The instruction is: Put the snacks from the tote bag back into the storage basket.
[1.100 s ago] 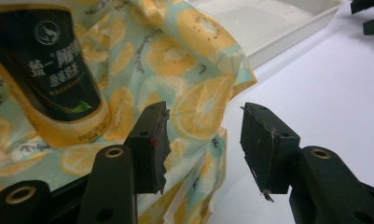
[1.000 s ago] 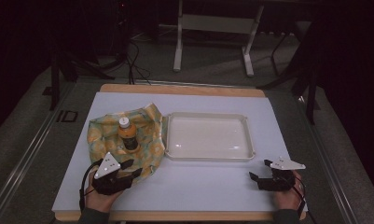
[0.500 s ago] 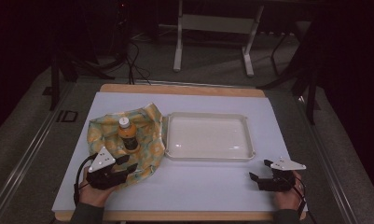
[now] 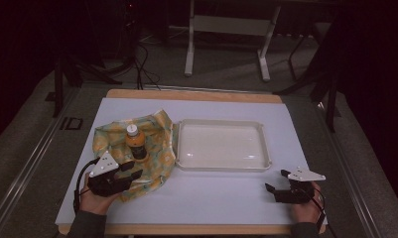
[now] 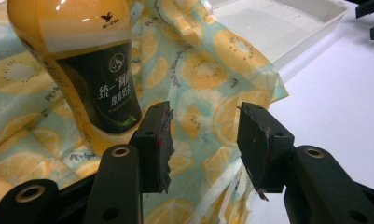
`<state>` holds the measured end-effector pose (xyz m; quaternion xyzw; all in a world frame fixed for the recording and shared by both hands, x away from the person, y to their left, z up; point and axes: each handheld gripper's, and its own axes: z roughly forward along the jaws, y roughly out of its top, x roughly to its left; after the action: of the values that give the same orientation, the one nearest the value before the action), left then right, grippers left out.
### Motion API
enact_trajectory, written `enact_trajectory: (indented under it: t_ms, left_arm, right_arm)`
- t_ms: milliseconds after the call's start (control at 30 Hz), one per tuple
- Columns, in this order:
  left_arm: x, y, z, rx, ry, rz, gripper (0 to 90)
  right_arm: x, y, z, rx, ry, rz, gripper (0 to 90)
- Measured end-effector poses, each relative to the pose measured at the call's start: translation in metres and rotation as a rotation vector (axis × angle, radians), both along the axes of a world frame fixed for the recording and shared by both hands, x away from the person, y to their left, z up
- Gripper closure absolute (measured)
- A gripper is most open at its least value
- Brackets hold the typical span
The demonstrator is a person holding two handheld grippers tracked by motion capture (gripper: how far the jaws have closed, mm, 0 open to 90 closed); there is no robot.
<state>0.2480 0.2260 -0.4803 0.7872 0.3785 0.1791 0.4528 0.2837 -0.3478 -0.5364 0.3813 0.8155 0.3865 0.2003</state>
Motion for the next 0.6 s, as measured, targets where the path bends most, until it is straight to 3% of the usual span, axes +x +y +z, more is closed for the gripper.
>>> enact_trajectory:
  t_ms: [600]
  left_arm:
    - [0.0068, 0.0064, 0.0085, 0.032, -0.011, -0.003, 54.3]
  right_arm:
    - [-0.0008, -0.0003, 0.0004, 0.001, -0.004, 0.002, 15.1]
